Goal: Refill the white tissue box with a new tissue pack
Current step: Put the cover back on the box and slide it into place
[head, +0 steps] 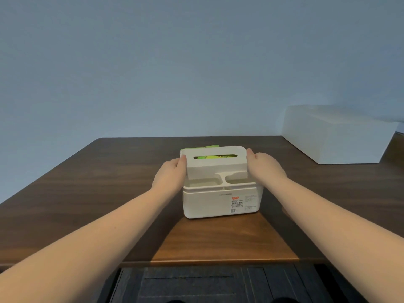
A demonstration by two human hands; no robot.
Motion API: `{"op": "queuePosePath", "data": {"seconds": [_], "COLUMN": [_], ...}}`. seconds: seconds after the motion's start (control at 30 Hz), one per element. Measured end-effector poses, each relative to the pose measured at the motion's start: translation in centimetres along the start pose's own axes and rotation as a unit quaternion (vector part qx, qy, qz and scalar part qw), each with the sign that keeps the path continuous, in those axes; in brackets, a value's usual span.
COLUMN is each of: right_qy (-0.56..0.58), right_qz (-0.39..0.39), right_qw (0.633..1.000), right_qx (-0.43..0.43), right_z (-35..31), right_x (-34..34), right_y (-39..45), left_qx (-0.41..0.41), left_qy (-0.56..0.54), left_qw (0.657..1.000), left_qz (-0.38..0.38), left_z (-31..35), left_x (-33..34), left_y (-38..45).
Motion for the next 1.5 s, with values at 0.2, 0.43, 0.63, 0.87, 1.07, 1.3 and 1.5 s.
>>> {"op": "queuePosePath", "data": {"seconds": [0.2, 0.43, 0.63, 0.87, 1.07, 1.3, 1.5], "right_qy": [0.013, 0.002, -0.009, 0.142, 0.124, 0.106, 0.096], "right_qz": [-0.001, 0.001, -0.007, -0.211, -0.288, -0.189, -0.139], "right_qw": [1.0, 1.0, 1.0, 0.967, 0.948, 0.972, 0.982], "right_qx": [0.001, -0.021, -0.016, 0.031, -0.049, -0.09, -0.08], "right_z": [0.0, 0.4, 0.6, 1.2, 3.1, 5.3, 8.1], "right_x": [-0.2, -0.1, 0.2, -2.3, -2.8, -2.6, -5.2], "right_y": [-1.5, -2.2, -2.8, -5.6, -7.3, -6.1, -3.2], "left_qx": [0.025, 0.036, 0.047, 0.074, 0.105, 0.124, 0.139], "left_qy": [0.074, 0.031, 0.028, -0.135, 0.002, 0.007, -0.012], "left_qw": [0.997, 0.998, 0.998, 0.982, 0.983, 0.984, 0.982], "left_qz": [-0.001, 0.03, 0.028, -0.114, -0.149, -0.131, -0.127], "left_z": [-0.7, -1.2, -1.8, -3.3, -3.9, -2.2, 1.2], "left_x": [-0.3, 0.5, 1.2, 0.4, 1.5, 3.4, 7.0], "left_y": [-2.5, -3.4, -3.5, -4.1, -4.4, -3.2, -0.9]}}
Point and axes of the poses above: each hand's wrist, its own y-axis towards the middle knuckle, its own x-axis out of the palm, z = x × y, the point moved 2 cm from there along y, towards the middle knuckle, and after that the axes turned 14 degrees about y, right-handed, at the moved point
